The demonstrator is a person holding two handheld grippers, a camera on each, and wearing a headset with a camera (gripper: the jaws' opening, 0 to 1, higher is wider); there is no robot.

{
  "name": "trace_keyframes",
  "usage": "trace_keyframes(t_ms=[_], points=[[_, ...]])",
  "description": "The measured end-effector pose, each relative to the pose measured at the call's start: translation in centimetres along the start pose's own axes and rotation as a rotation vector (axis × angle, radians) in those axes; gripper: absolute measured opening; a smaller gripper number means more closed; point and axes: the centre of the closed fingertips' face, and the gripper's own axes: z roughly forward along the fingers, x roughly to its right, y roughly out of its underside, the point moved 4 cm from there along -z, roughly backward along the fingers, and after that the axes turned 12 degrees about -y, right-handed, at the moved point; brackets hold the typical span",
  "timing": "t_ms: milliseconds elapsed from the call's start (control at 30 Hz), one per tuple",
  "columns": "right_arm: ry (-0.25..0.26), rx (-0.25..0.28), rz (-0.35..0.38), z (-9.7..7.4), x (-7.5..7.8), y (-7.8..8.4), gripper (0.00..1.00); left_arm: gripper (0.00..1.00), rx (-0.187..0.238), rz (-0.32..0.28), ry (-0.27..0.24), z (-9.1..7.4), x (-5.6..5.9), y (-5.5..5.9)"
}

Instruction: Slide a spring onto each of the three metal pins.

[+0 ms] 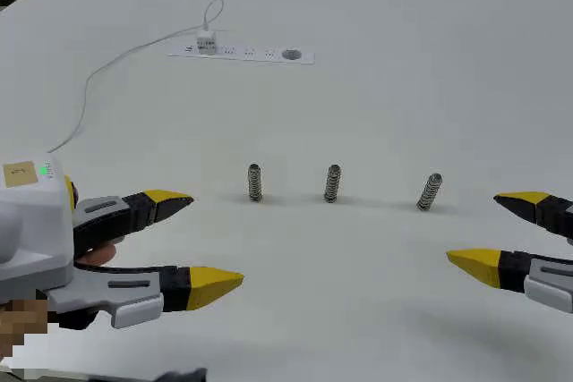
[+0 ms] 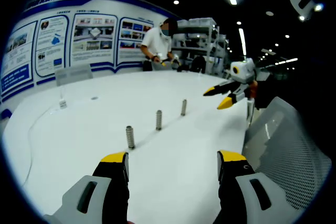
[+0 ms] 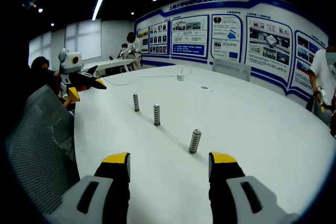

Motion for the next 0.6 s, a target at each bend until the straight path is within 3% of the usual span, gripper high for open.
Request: trace_keyframes(t_ms=[600], points=[[0.027, 0.016, 0.012, -0.70, 0.11, 0.23, 0.66, 0.70, -0.010, 0.005, -0.009, 0.01, -0.13, 0.12]])
